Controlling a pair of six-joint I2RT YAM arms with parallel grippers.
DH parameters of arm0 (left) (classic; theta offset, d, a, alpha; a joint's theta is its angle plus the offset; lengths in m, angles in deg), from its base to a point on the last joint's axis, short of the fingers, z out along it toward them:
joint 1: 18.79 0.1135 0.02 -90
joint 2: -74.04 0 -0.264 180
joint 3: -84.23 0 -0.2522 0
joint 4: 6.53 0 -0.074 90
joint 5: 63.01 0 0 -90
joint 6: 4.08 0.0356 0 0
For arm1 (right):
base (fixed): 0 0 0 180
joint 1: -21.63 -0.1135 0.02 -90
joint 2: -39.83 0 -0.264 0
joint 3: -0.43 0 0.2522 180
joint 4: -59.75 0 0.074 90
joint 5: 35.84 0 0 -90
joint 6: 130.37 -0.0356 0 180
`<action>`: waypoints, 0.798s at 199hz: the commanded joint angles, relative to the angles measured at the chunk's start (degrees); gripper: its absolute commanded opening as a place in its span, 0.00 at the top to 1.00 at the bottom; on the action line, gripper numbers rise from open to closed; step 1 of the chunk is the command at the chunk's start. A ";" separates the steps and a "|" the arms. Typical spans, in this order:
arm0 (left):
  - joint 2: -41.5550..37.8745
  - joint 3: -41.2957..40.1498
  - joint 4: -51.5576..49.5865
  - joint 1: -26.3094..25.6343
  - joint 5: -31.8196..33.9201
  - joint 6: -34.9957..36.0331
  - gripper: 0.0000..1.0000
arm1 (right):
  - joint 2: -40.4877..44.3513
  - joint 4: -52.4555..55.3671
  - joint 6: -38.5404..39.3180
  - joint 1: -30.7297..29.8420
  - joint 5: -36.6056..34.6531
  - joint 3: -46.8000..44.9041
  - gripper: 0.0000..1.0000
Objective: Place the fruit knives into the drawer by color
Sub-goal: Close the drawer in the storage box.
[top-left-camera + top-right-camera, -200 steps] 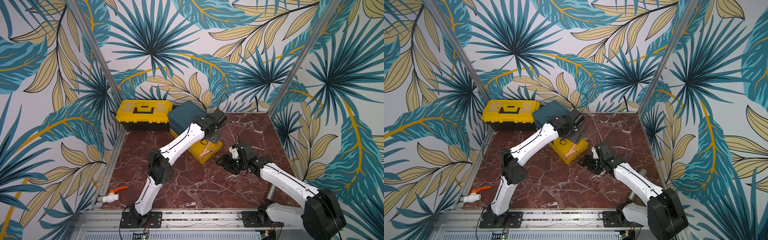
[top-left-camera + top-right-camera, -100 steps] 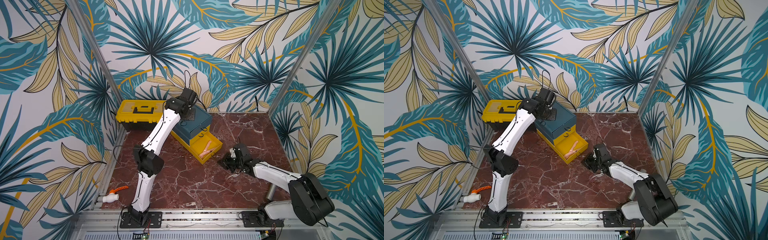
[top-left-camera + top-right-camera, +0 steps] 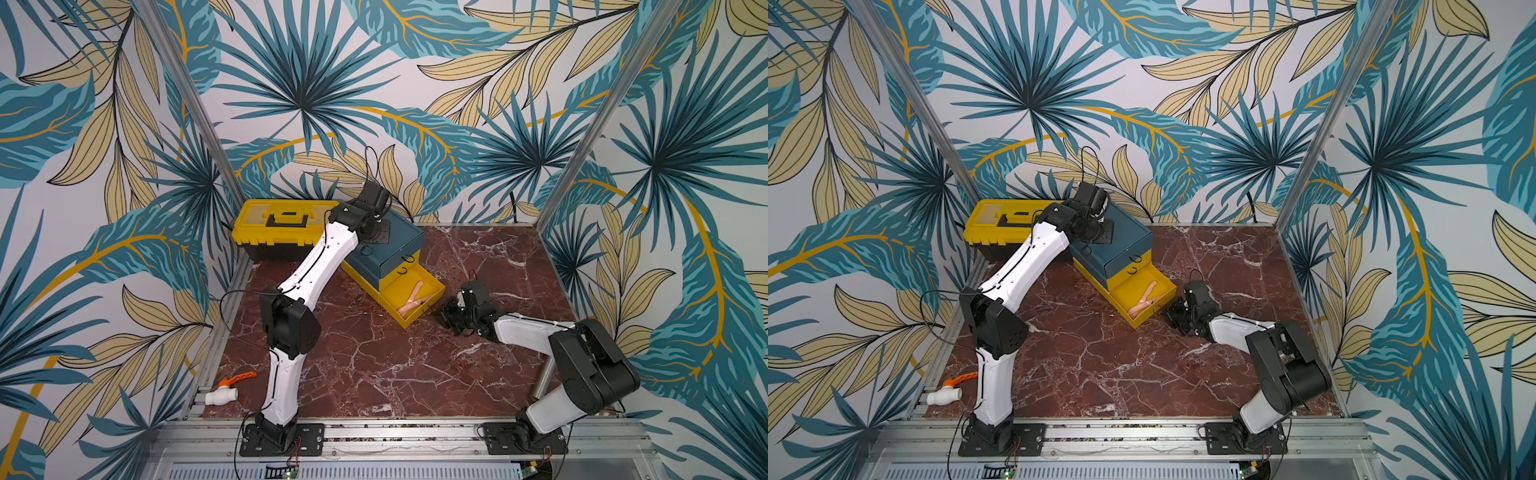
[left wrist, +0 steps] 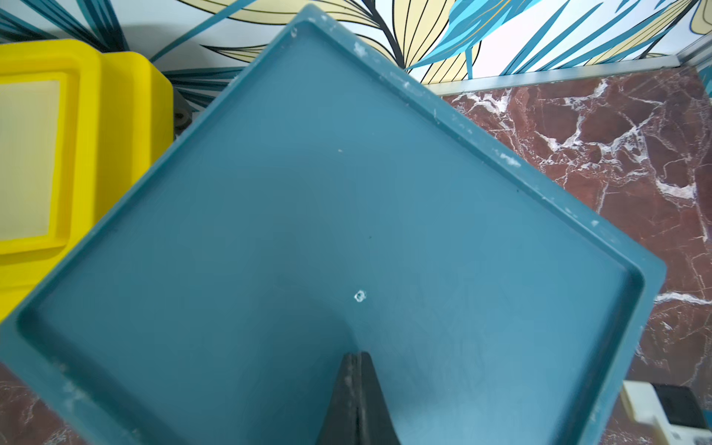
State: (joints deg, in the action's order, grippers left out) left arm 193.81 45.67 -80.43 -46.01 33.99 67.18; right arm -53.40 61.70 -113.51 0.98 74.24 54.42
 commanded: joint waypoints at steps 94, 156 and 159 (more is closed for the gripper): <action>3.13 -12.21 -6.41 0.22 -5.66 -0.21 1.00 | -25.90 -17.93 -8.42 -0.66 7.21 25.78 1.00; 1.55 -11.00 -6.75 -0.95 -6.86 0.21 1.00 | -25.02 -17.49 -7.79 -1.35 5.88 26.80 1.00; 1.42 -10.06 -7.20 -1.29 -6.41 0.46 1.00 | -23.92 -16.34 -6.98 -1.39 5.70 26.53 1.00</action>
State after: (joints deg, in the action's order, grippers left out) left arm 190.31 37.32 -70.88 -45.88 30.50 67.07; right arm -82.12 46.44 -122.63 -0.18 82.59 82.79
